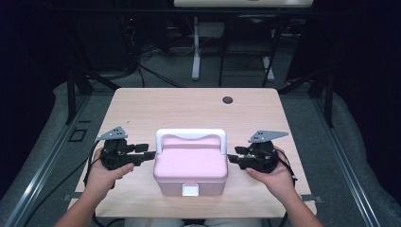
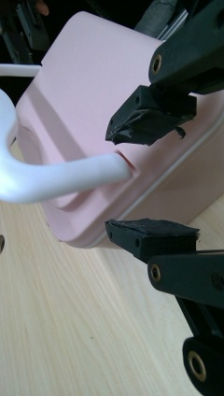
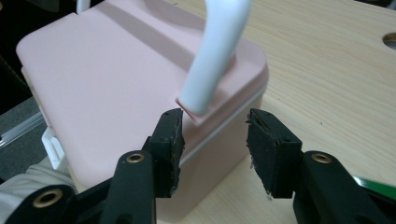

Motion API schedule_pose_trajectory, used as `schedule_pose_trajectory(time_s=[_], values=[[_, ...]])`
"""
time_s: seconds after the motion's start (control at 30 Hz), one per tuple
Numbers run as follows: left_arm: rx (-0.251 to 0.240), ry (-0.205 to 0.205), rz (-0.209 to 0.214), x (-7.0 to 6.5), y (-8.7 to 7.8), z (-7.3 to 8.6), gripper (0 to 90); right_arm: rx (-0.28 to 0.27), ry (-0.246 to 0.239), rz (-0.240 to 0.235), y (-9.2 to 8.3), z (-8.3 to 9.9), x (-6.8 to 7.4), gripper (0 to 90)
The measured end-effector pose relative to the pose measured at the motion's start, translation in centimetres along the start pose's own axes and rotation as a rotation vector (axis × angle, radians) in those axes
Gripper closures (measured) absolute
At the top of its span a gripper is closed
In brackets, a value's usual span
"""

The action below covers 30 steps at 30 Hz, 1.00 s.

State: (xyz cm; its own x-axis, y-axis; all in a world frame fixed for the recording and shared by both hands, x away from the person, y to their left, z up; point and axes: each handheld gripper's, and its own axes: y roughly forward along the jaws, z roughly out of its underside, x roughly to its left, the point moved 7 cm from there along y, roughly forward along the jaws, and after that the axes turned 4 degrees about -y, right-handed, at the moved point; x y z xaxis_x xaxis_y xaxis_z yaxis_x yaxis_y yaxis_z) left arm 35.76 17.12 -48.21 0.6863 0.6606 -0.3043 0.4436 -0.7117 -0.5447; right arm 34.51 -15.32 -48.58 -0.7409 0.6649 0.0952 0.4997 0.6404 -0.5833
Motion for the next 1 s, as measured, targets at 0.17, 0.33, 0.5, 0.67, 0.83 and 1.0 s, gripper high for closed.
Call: schedule_pose_trajectory(time_s=[0.17, 0.33, 0.5, 0.67, 0.83, 1.0], values=[[0.036, 0.018, 0.001, -0.2, 0.8, -0.6, 49.6, 0.003, -0.017, -0.034, 0.8, -1.2, -0.1, 53.6], [0.050, 0.008, 0.035, -0.4, 1.6, -0.7, 53.4, 0.009, -0.014, -0.073, 1.5, -1.7, -0.2, 55.2], [0.056, 0.022, 0.028, -0.8, 2.1, -1.0, 59.2, 0.002, -0.013, -0.106, 2.0, -1.9, 0.2, 60.5], [0.068, 0.044, 0.009, -0.8, 2.1, -1.2, 62.1, 0.002, -0.026, -0.083, 2.0, -2.0, 0.1, 66.9], [0.080, 0.086, -0.024, -1.1, 2.0, -1.2, 68.8, -0.001, -0.041, -0.067, 1.9, -2.0, 0.5, 72.0], [0.078, 0.086, -0.022, -1.3, 1.7, -1.2, 72.9, -0.004, -0.045, -0.067, 1.8, -2.0, 0.7, 74.4]])
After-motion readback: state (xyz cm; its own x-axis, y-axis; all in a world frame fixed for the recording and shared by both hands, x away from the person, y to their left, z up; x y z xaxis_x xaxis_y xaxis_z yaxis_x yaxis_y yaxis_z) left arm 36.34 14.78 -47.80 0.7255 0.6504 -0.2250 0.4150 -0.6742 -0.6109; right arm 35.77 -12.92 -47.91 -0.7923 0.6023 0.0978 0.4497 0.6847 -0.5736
